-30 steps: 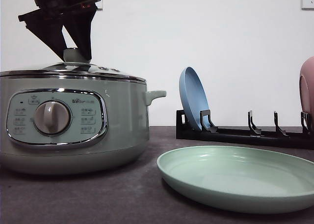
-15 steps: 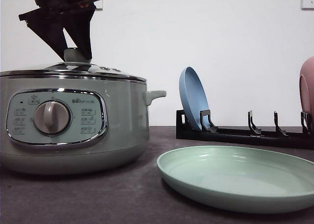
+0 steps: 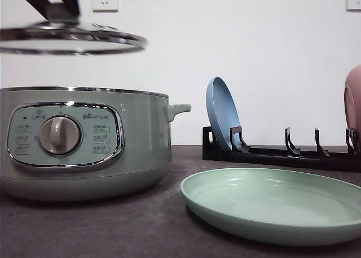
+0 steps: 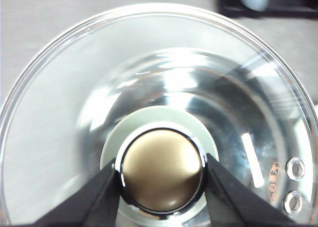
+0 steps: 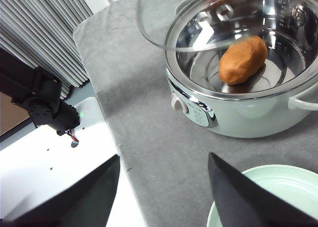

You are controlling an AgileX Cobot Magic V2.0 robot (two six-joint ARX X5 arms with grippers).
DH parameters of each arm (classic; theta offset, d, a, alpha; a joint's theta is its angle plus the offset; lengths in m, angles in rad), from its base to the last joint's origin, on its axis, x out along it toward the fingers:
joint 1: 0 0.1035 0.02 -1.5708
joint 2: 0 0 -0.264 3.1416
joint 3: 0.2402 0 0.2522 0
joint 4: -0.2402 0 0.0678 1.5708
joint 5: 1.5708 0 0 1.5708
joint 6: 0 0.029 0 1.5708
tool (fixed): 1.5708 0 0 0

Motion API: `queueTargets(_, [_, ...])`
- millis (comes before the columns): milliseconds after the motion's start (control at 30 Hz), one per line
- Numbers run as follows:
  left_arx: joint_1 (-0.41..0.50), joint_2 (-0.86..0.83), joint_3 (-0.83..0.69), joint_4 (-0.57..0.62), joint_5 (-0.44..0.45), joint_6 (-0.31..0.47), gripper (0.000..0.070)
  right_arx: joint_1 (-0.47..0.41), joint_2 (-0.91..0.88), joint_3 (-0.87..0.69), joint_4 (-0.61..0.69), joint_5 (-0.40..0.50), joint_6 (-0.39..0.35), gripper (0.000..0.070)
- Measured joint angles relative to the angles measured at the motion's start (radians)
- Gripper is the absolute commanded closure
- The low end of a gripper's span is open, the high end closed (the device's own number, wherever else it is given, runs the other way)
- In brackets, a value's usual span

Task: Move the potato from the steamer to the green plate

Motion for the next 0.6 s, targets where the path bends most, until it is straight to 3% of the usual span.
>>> queueTargets(233, [0.088, -0.117, 0.0, -0.075, -0.096, 0.0, 0.0699, 0.0, 0.0, 0.0, 0.0, 0.0, 0.0, 0.0349])
queueTargets(600, [0.247, -0.161, 0.0, -0.17, -0.11, 0.0, 0.0699, 0.0, 0.0, 0.0, 0.0, 0.021, 0.014, 0.0348])
